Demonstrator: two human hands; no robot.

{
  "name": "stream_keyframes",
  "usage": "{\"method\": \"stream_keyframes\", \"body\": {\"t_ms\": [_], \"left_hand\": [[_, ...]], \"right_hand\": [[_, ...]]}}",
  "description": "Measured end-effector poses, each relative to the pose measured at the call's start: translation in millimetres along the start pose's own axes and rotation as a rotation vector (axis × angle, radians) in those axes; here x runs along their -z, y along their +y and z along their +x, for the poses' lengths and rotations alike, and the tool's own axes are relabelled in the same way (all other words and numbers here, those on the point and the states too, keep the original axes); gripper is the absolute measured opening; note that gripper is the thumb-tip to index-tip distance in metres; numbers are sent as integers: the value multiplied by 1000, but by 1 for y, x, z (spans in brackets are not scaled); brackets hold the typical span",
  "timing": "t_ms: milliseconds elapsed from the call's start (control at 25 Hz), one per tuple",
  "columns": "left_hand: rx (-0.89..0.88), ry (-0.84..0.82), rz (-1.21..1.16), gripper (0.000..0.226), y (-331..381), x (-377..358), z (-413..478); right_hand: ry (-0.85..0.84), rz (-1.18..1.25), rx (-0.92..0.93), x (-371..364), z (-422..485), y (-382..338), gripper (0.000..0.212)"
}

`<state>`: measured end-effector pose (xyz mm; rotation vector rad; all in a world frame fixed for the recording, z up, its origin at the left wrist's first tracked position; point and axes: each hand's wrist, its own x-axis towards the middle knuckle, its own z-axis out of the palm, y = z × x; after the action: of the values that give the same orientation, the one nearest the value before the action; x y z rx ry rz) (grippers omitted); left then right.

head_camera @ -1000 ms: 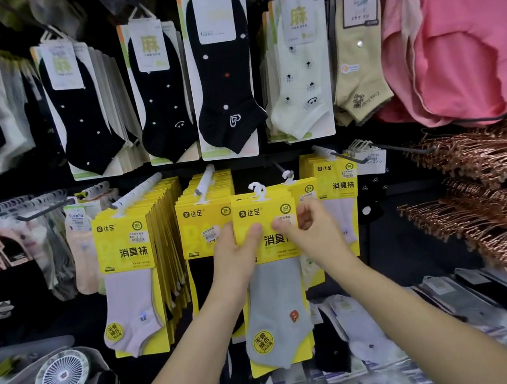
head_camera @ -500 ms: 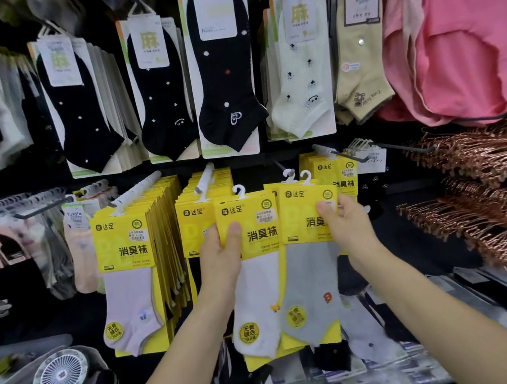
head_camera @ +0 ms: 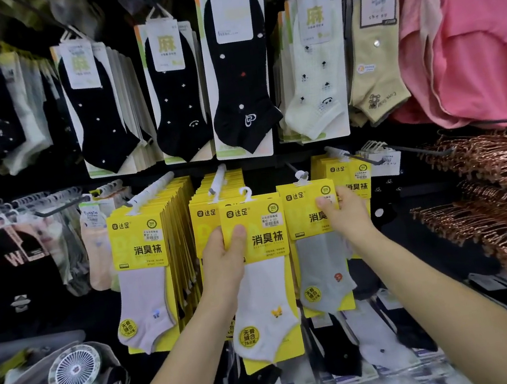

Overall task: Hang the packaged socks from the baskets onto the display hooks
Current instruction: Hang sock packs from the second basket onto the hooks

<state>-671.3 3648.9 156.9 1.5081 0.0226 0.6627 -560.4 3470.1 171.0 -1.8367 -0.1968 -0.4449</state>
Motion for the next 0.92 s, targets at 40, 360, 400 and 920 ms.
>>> {"method": "stream_keyframes", "body": {"t_ms": [40,360,400,920], "left_hand": [[1,-7,1,14,0,-2,0],[-12,-70,-9,12,1,-30,-5],[-4,-85,-4,13,0,-35,-7],[60,-93,-53,21,2,-45,-12]], "right_hand": [[-5,9,-15,1,0,0,24],[-55,172,20,10,-42,-11,24],[-121,159,25,8,-48,-13,24],[-43,288,-6,10,-55,-16,15]]}}
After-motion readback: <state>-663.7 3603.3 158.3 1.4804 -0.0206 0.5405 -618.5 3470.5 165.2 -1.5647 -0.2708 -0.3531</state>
